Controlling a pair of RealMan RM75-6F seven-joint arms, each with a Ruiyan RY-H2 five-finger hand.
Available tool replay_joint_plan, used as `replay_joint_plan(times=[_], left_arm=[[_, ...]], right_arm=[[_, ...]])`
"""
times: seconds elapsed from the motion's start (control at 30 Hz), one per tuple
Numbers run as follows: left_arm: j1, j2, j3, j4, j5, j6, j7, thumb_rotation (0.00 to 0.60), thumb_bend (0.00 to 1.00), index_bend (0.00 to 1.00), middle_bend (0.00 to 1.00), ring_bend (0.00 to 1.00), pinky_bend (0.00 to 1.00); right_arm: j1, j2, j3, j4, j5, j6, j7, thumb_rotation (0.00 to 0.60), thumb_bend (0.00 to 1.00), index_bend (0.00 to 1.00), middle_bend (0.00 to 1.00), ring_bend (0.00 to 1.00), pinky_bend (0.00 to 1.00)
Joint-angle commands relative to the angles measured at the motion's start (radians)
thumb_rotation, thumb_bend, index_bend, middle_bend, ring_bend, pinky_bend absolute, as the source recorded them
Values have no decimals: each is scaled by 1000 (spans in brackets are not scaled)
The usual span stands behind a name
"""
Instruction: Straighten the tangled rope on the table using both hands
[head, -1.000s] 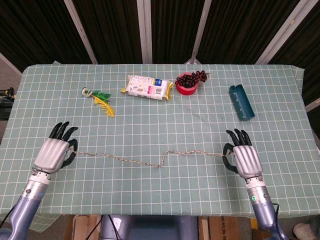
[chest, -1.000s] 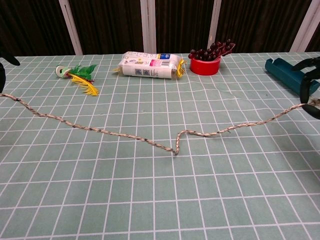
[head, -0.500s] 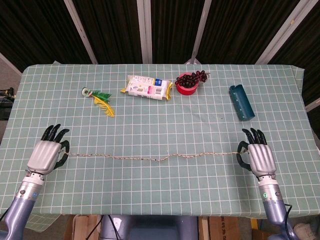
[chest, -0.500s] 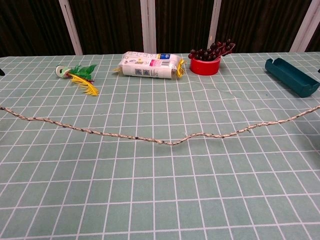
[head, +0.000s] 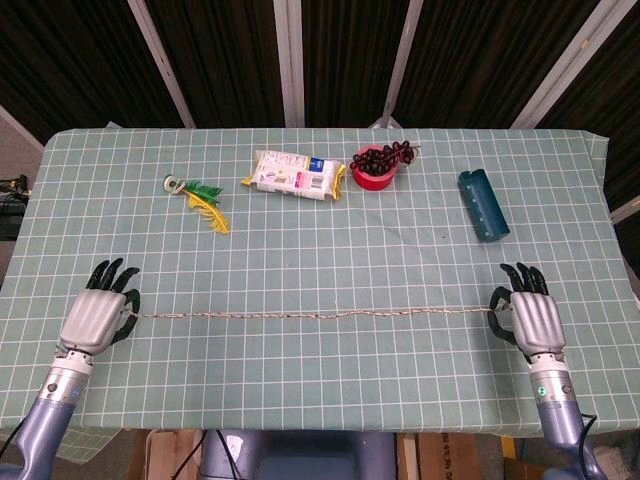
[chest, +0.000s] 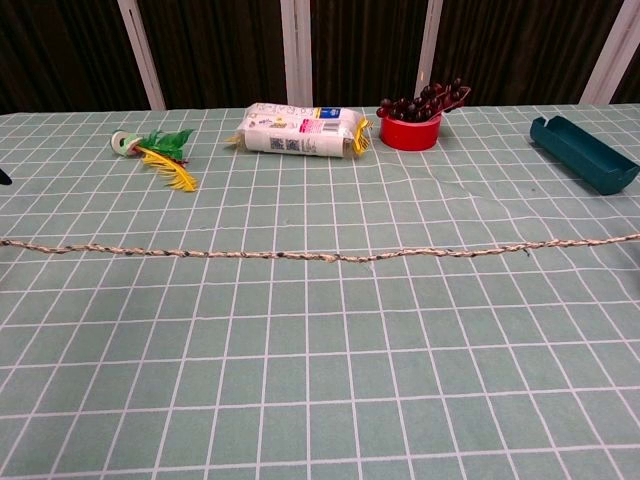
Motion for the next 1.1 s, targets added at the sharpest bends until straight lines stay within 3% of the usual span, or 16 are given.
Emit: replay_joint_plan(times=[0.03,0.63,0.77,0.83,0.9,1.1], left_arm=[[0,-17,1,14,-6,-6,12,600,540,615,155,0,0],[-15,-107,-10,58,-34,-28,95,600,541,612,144,0,0],[-15,-109,-12,58,-40,-28,107,600,537,527,115,0,0],[-14,-107,-11,55,-44,-28,112,600,520,451,93,0,0],[-12,-99,-10,49,-49,-31,116,600,476,340,66,0,0],[4,-47,-7,12,-68,-31,91,600,400,203,5,0,0]], right_arm=[[-1,-9,-5,19,3,-9,5,600,493,649,155,0,0],[8,-48,-13,93,17,-45,-23,600,493,617,154,0,0],[14,-44,-22,94,28,-64,-61,600,492,432,86,0,0],[16,-38,-27,94,33,-71,-82,600,493,199,17,0,0],[16,-29,-32,85,48,-82,-105,600,493,38,0,0,0],[13,0,-28,46,74,-75,-147,600,498,0,0,0,0]])
